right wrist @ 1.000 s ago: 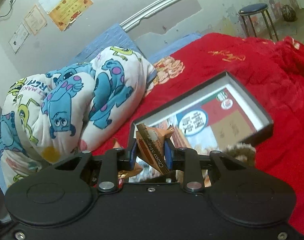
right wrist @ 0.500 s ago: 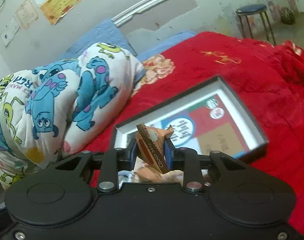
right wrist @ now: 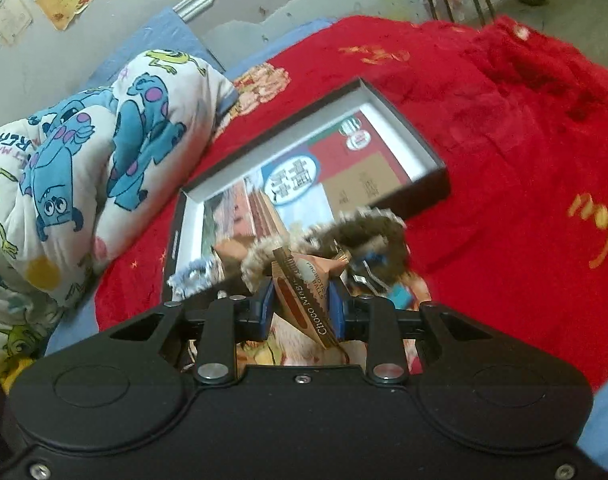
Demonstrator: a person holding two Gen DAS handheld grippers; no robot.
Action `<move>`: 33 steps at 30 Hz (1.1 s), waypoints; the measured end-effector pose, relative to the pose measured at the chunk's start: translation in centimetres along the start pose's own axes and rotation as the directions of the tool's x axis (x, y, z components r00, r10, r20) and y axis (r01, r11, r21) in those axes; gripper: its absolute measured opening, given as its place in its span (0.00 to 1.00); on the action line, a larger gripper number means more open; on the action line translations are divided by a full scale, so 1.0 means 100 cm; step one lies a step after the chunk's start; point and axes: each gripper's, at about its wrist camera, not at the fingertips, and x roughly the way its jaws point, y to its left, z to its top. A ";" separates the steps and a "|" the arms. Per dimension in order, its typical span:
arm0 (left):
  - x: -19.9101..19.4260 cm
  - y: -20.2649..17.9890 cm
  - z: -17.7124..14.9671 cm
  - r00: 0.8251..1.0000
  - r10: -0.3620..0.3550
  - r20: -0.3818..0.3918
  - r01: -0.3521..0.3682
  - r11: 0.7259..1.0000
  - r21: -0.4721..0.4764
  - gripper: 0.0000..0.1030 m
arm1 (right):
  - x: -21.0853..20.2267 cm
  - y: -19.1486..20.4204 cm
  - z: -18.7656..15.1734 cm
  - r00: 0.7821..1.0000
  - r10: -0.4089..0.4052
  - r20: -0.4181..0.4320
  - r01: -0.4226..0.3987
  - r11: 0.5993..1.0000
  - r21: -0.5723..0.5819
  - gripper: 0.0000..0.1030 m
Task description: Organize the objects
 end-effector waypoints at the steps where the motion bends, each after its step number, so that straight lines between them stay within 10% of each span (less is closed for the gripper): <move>1: 0.006 -0.003 -0.001 0.999 0.034 -0.008 -0.034 0.999 0.018 0.59 | 0.001 -0.003 -0.001 1.000 0.000 -0.007 0.000 1.000 0.014 0.27; 17: 0.017 0.009 -0.003 0.997 0.071 -0.040 -0.072 0.997 -0.027 0.37 | 0.001 -0.002 0.003 1.000 0.029 0.006 -0.030 0.999 0.016 0.26; 33: -0.036 0.028 0.062 0.966 -0.166 0.201 0.181 0.981 -0.062 0.36 | -0.023 0.005 0.043 0.995 0.042 0.092 -0.038 0.999 -0.036 0.26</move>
